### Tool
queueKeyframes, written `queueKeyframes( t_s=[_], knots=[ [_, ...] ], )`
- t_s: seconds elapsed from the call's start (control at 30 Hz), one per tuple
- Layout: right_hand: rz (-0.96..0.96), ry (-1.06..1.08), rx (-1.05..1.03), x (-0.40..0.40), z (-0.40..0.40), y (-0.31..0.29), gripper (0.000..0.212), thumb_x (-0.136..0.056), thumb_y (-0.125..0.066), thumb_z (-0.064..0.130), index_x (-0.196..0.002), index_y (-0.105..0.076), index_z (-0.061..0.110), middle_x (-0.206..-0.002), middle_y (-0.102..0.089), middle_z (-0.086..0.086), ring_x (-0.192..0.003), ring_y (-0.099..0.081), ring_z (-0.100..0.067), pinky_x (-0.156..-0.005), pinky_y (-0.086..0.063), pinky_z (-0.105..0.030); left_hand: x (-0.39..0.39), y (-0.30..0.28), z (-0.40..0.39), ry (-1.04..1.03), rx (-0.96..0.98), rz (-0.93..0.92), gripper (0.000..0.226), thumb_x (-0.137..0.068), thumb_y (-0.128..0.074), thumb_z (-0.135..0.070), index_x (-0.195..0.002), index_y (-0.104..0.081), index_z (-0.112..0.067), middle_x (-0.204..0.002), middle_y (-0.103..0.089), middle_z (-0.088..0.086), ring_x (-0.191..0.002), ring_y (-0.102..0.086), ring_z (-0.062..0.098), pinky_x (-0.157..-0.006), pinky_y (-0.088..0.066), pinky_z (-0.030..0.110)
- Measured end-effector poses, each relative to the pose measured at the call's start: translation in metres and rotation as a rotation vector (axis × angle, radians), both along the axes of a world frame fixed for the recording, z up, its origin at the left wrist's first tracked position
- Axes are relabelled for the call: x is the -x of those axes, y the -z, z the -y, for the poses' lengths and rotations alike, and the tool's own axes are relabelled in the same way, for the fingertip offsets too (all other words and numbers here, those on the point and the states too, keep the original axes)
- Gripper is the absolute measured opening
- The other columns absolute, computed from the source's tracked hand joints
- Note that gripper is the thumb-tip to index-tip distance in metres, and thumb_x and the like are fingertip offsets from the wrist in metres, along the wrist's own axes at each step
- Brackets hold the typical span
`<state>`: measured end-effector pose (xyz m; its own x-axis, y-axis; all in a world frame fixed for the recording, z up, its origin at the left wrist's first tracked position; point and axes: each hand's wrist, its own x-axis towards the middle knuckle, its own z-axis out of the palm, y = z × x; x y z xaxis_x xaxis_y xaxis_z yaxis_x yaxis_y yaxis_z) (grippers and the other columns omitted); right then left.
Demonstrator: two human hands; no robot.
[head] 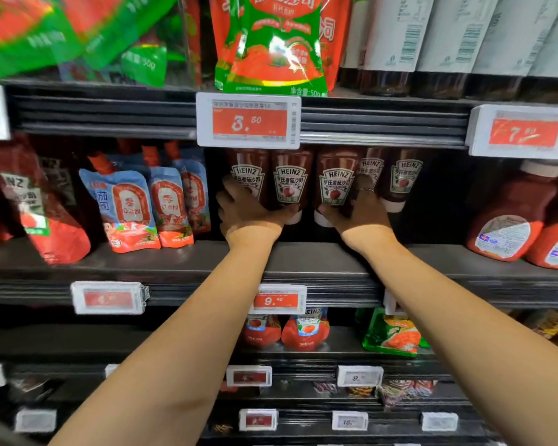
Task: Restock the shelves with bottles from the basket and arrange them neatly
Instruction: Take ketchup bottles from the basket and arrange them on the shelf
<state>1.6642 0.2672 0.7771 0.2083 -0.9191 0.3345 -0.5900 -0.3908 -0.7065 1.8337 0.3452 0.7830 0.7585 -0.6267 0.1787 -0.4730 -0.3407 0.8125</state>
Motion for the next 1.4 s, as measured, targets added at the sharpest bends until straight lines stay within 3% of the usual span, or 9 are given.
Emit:
queueKeyframes(
  t_s=[0.23,0.33,0.5,0.63,0.73,0.87,1.03,1.2,1.4],
  knots=[
    [0.119,0.055,-0.054,0.014,-0.008,0.001,0.074,-0.075,-0.088,0.024,-0.136,-0.048,0.016,-0.124,-0.070,-0.001,-0.117,-0.064,-0.019,-0.100,-0.045,-0.024,-0.008,0.001,-0.012,0.058,-0.065,-0.027,0.116,-0.077,-0.080,-0.052,-0.158,-0.009,-0.007,-0.159,-0.022,0.015,-0.146,-0.025,0.033,-0.117,-0.025,0.036],
    [0.135,0.127,-0.116,0.028,-0.011,0.000,0.055,-0.078,-0.083,0.024,-0.127,-0.059,0.015,-0.119,-0.071,-0.002,-0.115,-0.065,-0.023,-0.099,-0.049,-0.028,-0.005,0.003,-0.024,0.084,-0.017,-0.015,0.094,-0.085,-0.075,-0.043,-0.153,-0.022,-0.006,-0.154,-0.032,0.016,-0.141,-0.034,0.035,-0.108,-0.033,0.033],
    [-0.117,0.092,-0.079,0.063,-0.030,-0.004,0.036,-0.085,-0.074,0.032,-0.117,-0.069,0.017,-0.124,-0.068,-0.008,-0.115,-0.061,-0.030,-0.096,-0.049,-0.034,0.003,0.008,-0.056,0.091,0.110,-0.025,0.039,-0.084,-0.076,-0.032,-0.115,-0.065,-0.012,-0.105,-0.063,-0.001,-0.103,-0.060,0.026,-0.081,-0.039,0.026],
    [0.023,0.010,-0.104,0.099,-0.049,-0.002,0.025,-0.083,-0.077,0.023,-0.106,-0.068,0.019,-0.103,-0.070,0.000,-0.096,-0.067,-0.018,-0.088,-0.051,-0.028,0.005,0.008,-0.080,0.084,0.133,0.031,0.022,-0.083,-0.074,-0.030,-0.102,-0.074,-0.019,-0.098,-0.072,-0.003,-0.097,-0.066,0.021,-0.082,-0.047,0.029],
    [0.055,-0.055,-0.041,0.130,-0.059,0.002,0.022,-0.082,-0.075,0.018,-0.103,-0.067,0.023,-0.093,-0.068,0.009,-0.080,-0.064,-0.004,-0.081,-0.049,-0.021,0.011,0.013,-0.100,0.150,0.177,0.111,0.015,-0.085,-0.074,-0.023,-0.100,-0.073,-0.024,-0.097,-0.073,-0.006,-0.095,-0.068,0.017,-0.088,-0.054,0.034],
    [0.218,-0.192,-0.022,0.173,-0.073,0.011,0.025,-0.085,-0.071,0.007,-0.101,-0.066,0.026,-0.096,-0.071,0.002,-0.085,-0.069,-0.009,-0.081,-0.055,-0.020,0.028,0.026,-0.130,0.248,0.244,0.200,0.024,-0.088,-0.073,-0.011,-0.096,-0.071,-0.034,-0.096,-0.073,-0.016,-0.092,-0.068,0.004,-0.084,-0.051,0.016],
    [0.436,-0.325,0.067,0.218,-0.091,0.051,0.029,-0.086,-0.067,0.000,-0.097,-0.064,0.028,-0.097,-0.068,0.009,-0.092,-0.066,-0.005,-0.076,-0.051,-0.014,0.063,0.076,-0.186,0.102,0.373,0.297,0.023,-0.087,-0.067,-0.007,-0.102,-0.072,-0.023,-0.106,-0.071,-0.005,-0.104,-0.068,0.013,-0.095,-0.051,0.026],
    [0.409,-0.284,-0.087,0.256,-0.112,0.151,0.013,-0.085,-0.066,0.010,-0.093,-0.064,0.021,-0.087,-0.064,0.018,-0.081,-0.062,0.004,-0.073,-0.050,-0.015,0.109,0.172,-0.232,0.057,0.041,0.109,0.033,-0.083,-0.063,-0.003,-0.083,-0.064,-0.036,-0.090,-0.068,-0.002,-0.082,-0.065,0.005,-0.084,-0.050,0.021],
    [0.129,-0.182,-0.570,0.310,-0.158,0.324,0.028,-0.088,-0.061,-0.007,-0.078,-0.056,0.019,-0.074,-0.061,-0.006,-0.070,-0.053,-0.019,-0.070,-0.045,-0.039,0.156,0.315,-0.266,0.051,-0.438,-0.332,0.022,-0.090,-0.063,0.009,-0.085,-0.066,-0.012,-0.080,-0.066,0.002,-0.071,-0.063,0.008,-0.078,-0.049,0.022]
  ],
)
